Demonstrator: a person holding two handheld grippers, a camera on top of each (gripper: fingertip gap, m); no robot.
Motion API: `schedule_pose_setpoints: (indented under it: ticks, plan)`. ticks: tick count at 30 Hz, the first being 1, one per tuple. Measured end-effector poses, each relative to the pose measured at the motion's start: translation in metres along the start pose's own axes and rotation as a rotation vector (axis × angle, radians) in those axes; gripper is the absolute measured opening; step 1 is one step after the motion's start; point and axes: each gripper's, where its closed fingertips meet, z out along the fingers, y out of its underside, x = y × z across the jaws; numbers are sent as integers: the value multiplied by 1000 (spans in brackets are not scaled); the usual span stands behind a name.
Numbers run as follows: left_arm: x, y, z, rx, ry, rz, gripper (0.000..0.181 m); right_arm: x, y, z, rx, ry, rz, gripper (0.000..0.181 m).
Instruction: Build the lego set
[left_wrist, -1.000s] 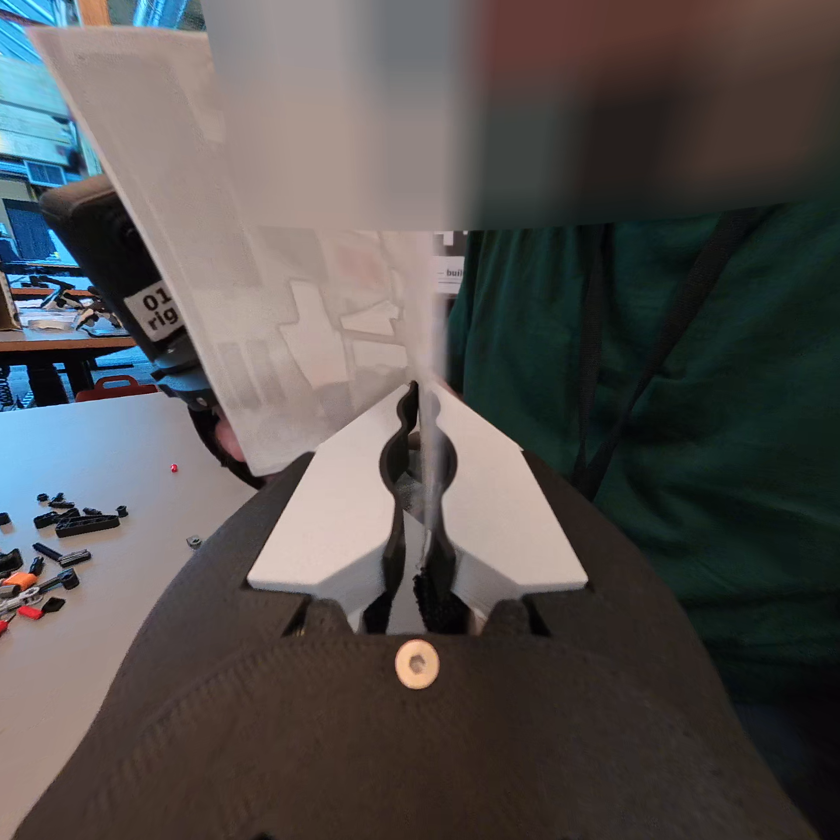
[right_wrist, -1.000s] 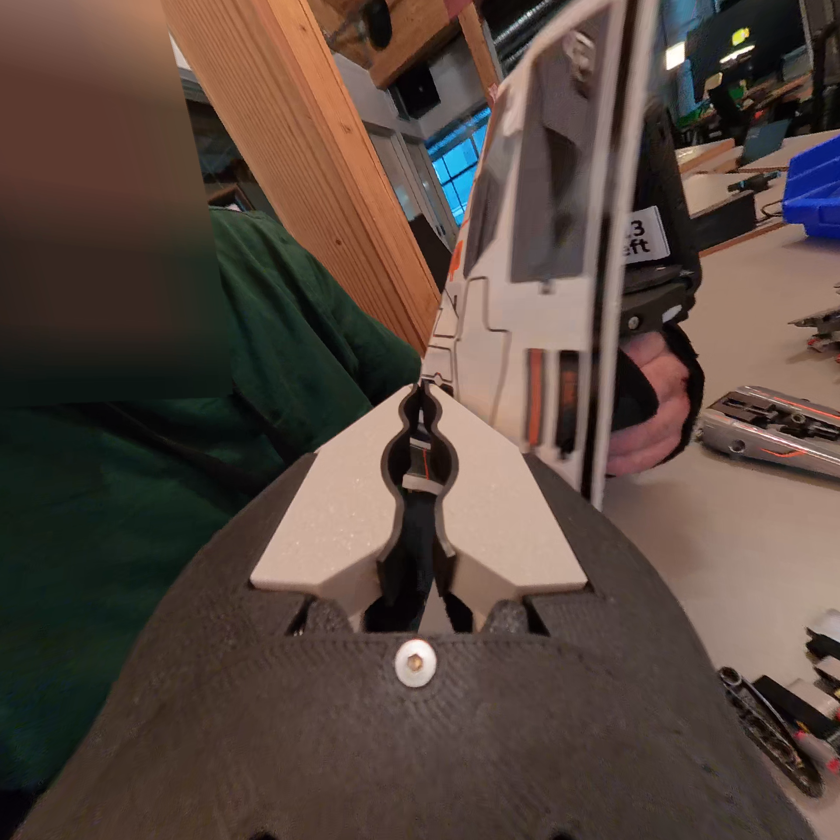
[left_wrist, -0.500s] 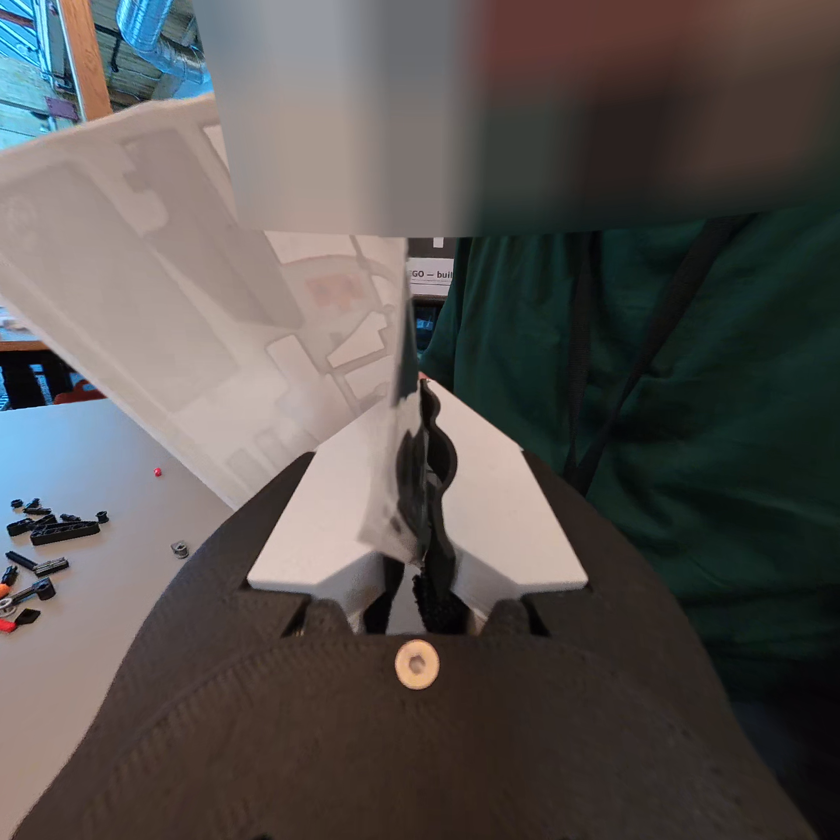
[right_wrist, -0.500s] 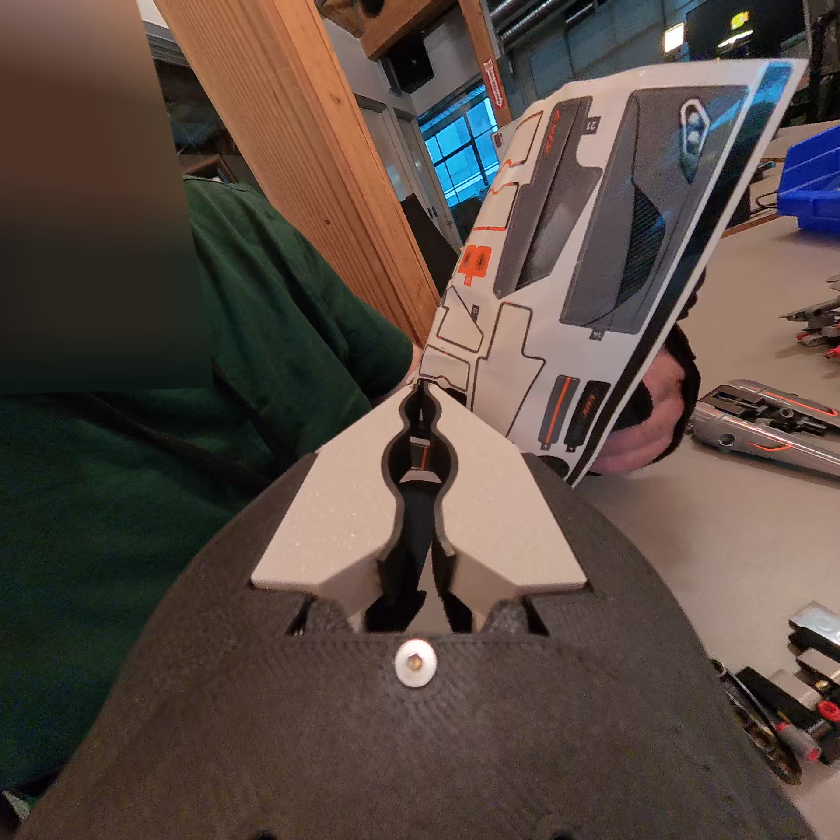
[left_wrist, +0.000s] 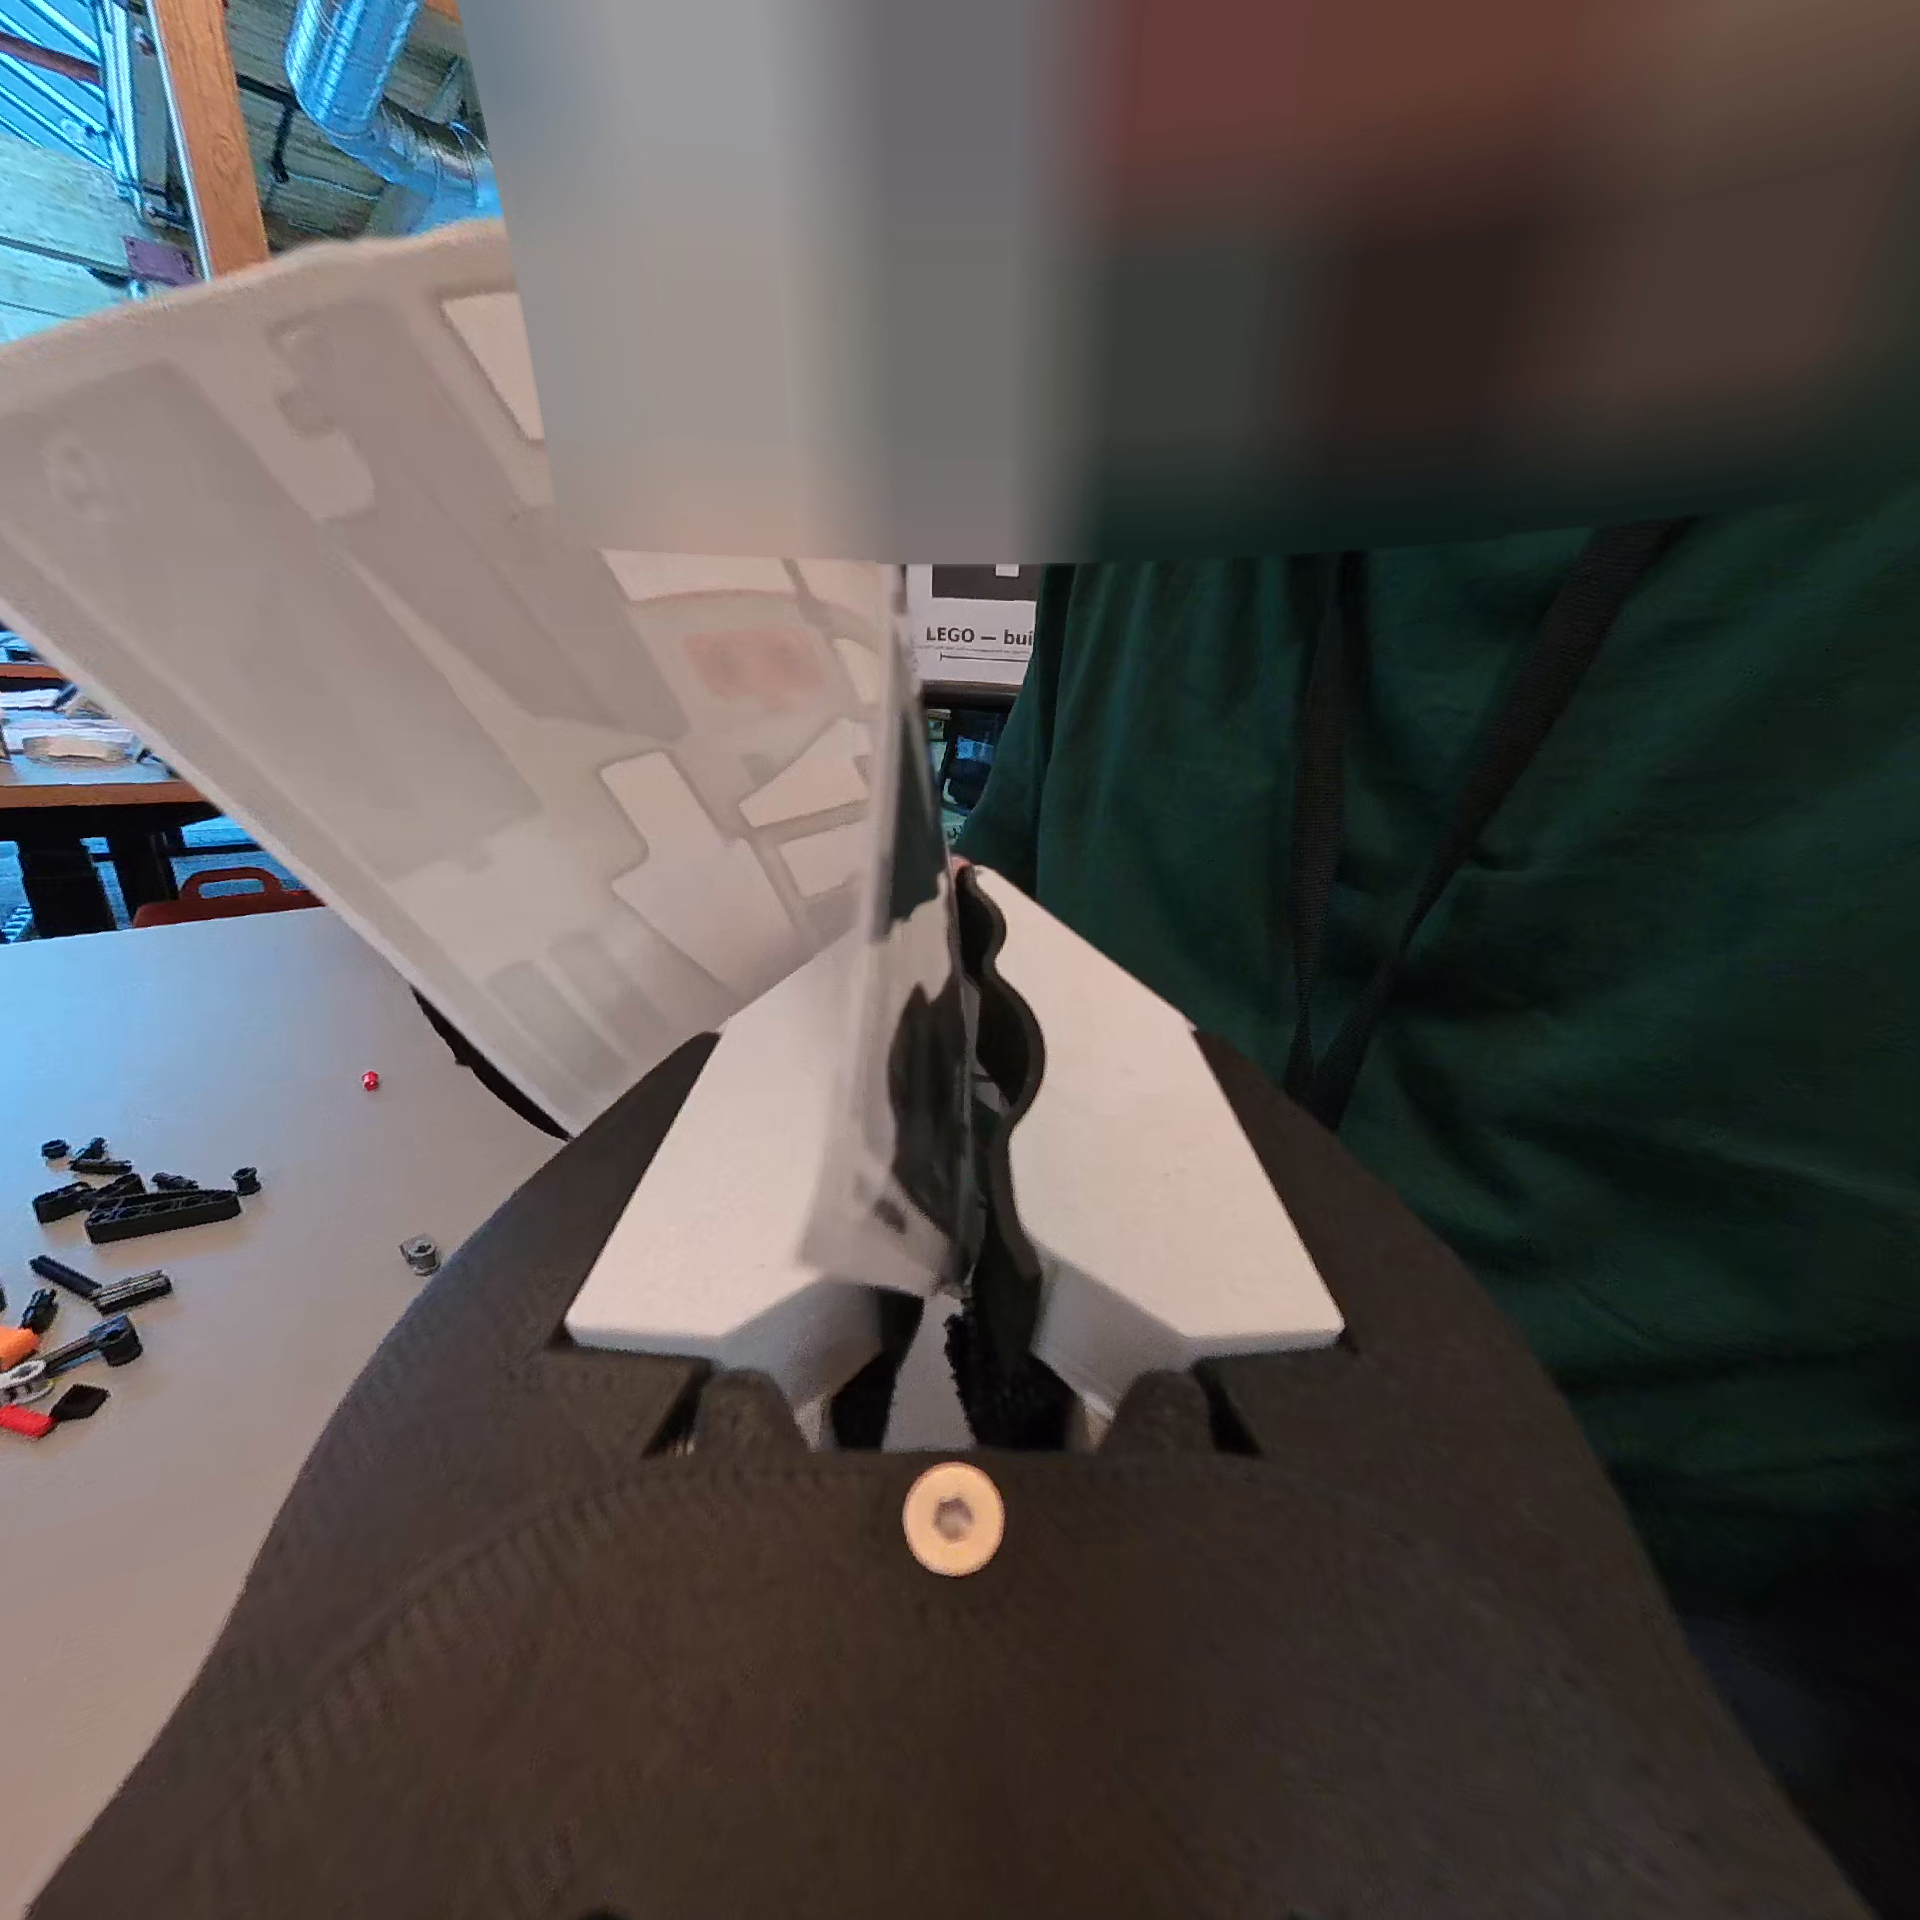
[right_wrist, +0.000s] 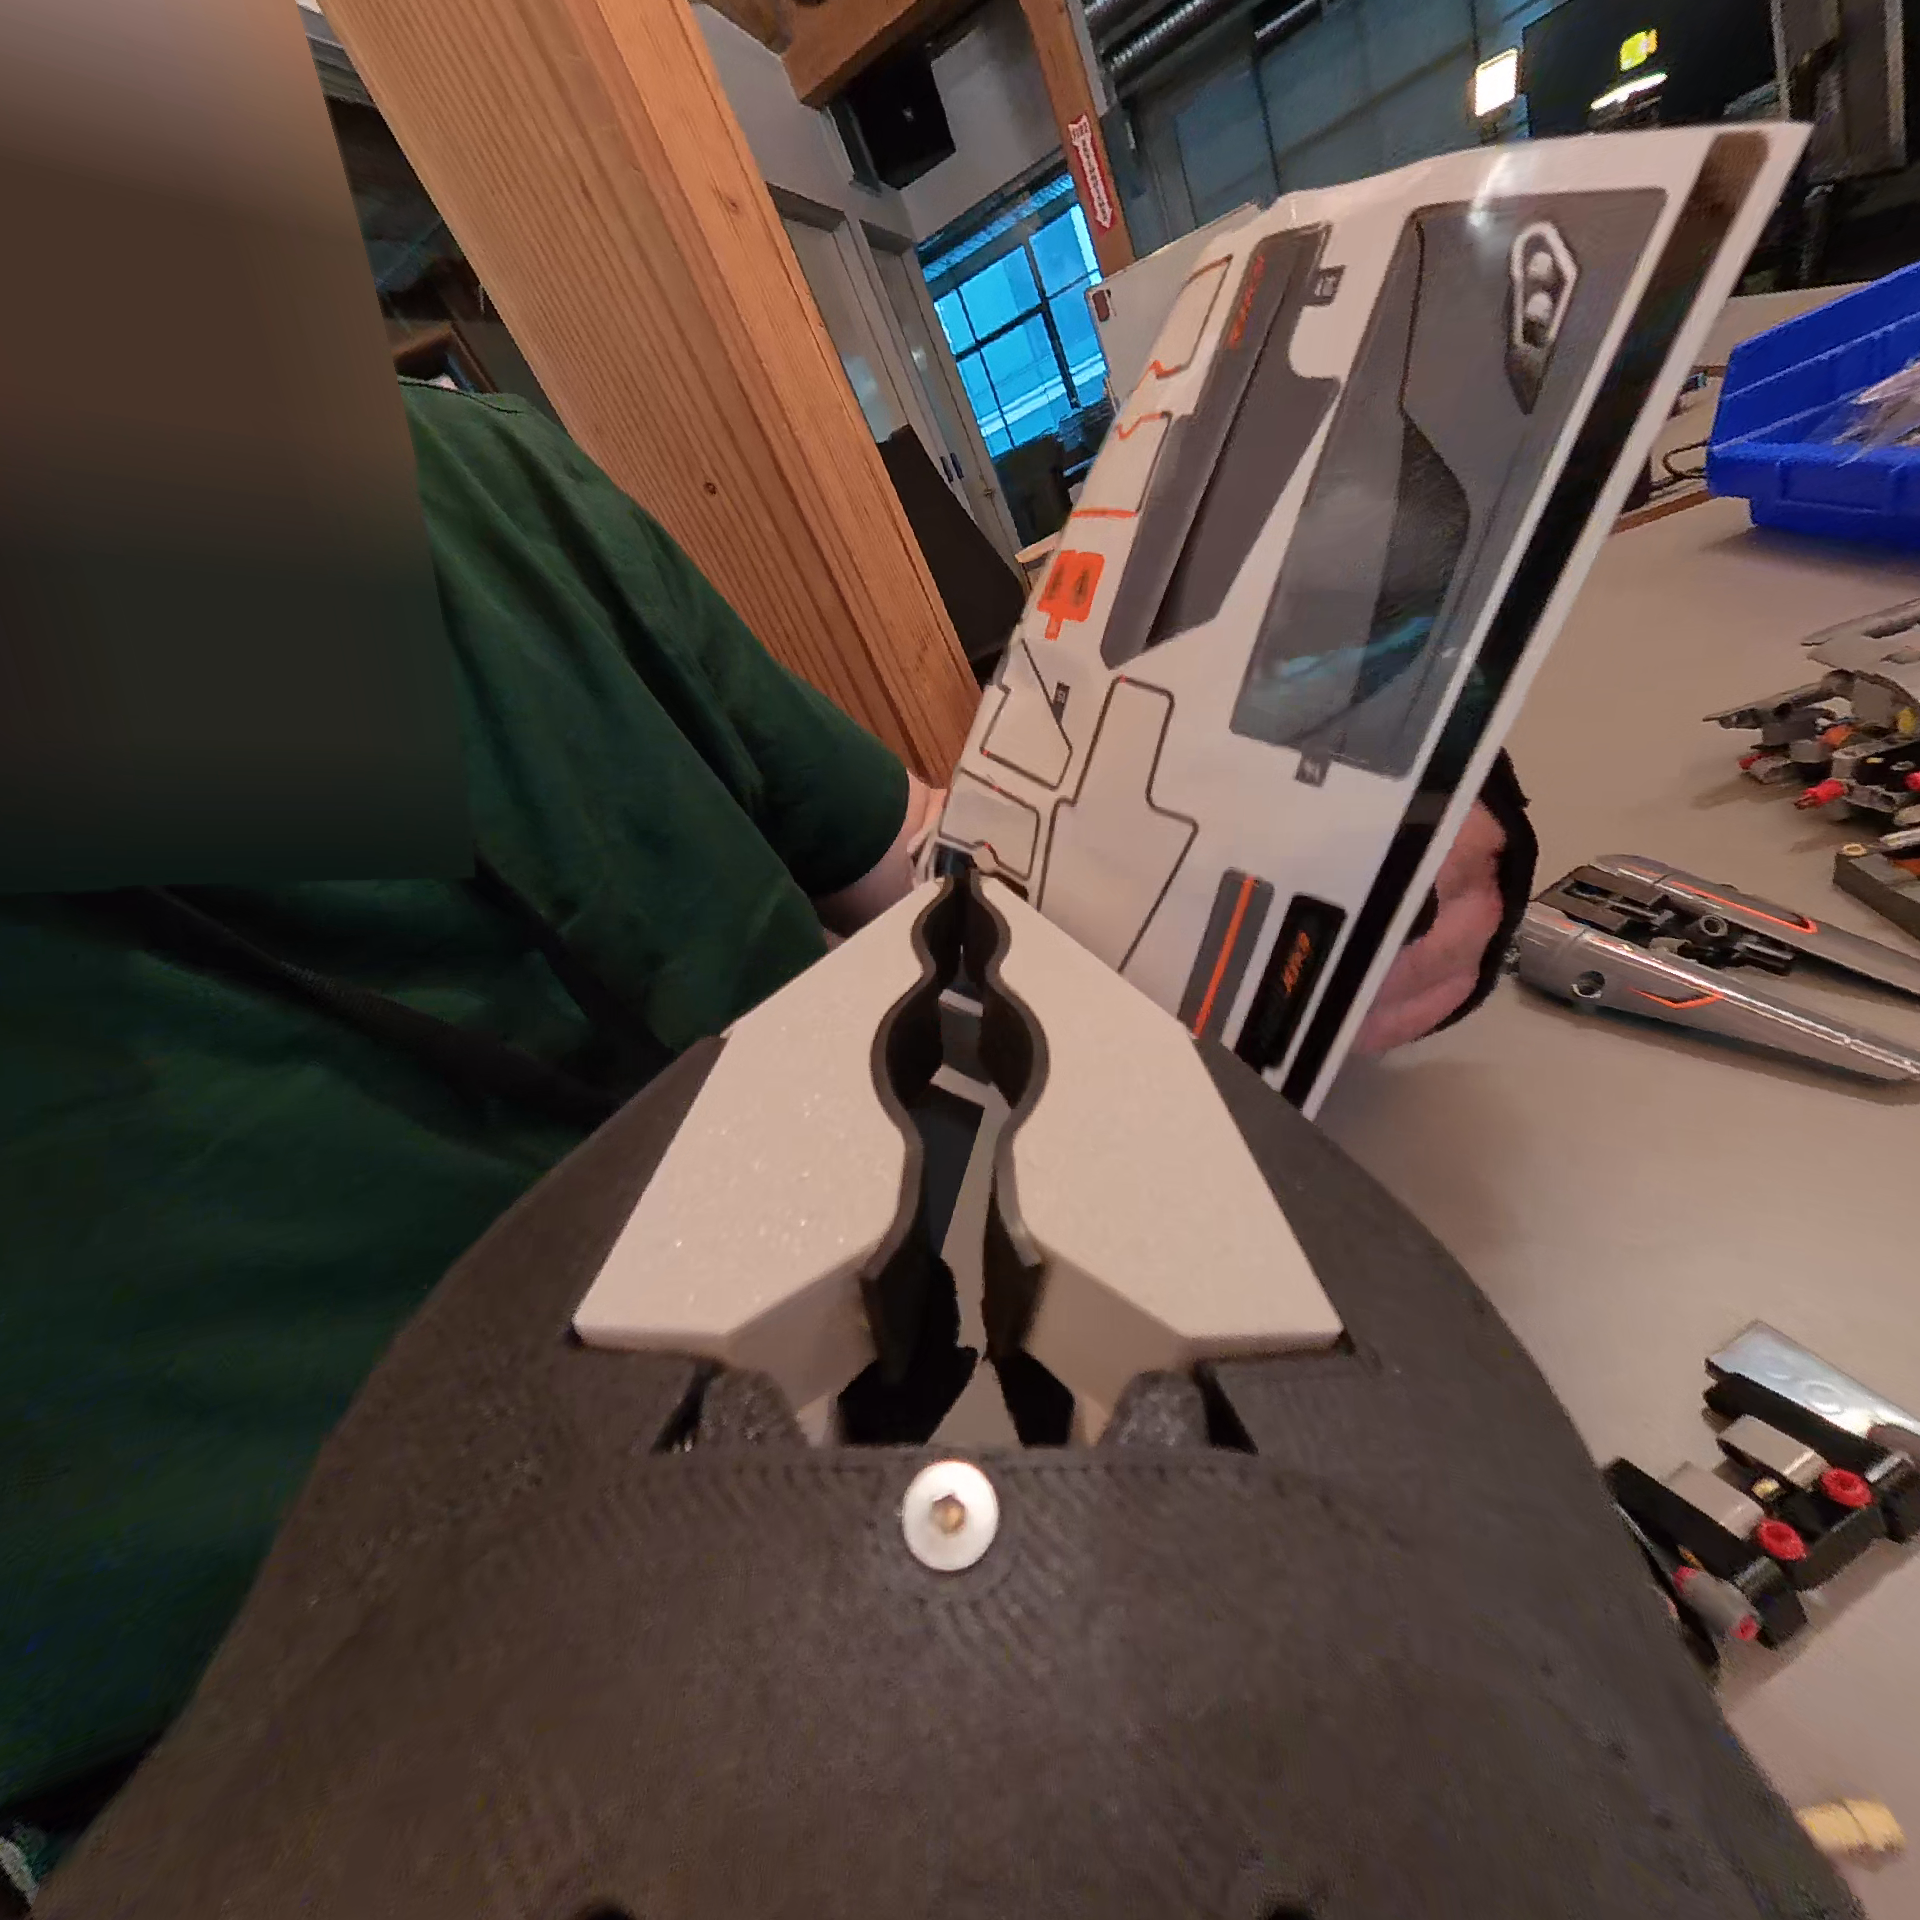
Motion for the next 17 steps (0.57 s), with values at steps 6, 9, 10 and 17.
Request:
schedule_pose_setpoints:
  ticks: [6,9,10,17]
  plan:
    - [-2,1,-1,-2,-8,-6,0,-3,2,-1,-13,31,-24,0]
    - [-3,1,-1,-2,-10,-7,0,-4,-2,-4,16,35,-28,0]
    - [-3,1,-1,-3,-10,-8,0,-5,-2,-4,15,36,-25,4]
    - [-3,4,1,-12,-5,-12,0,-3,2,1,-9,47,-27,8]
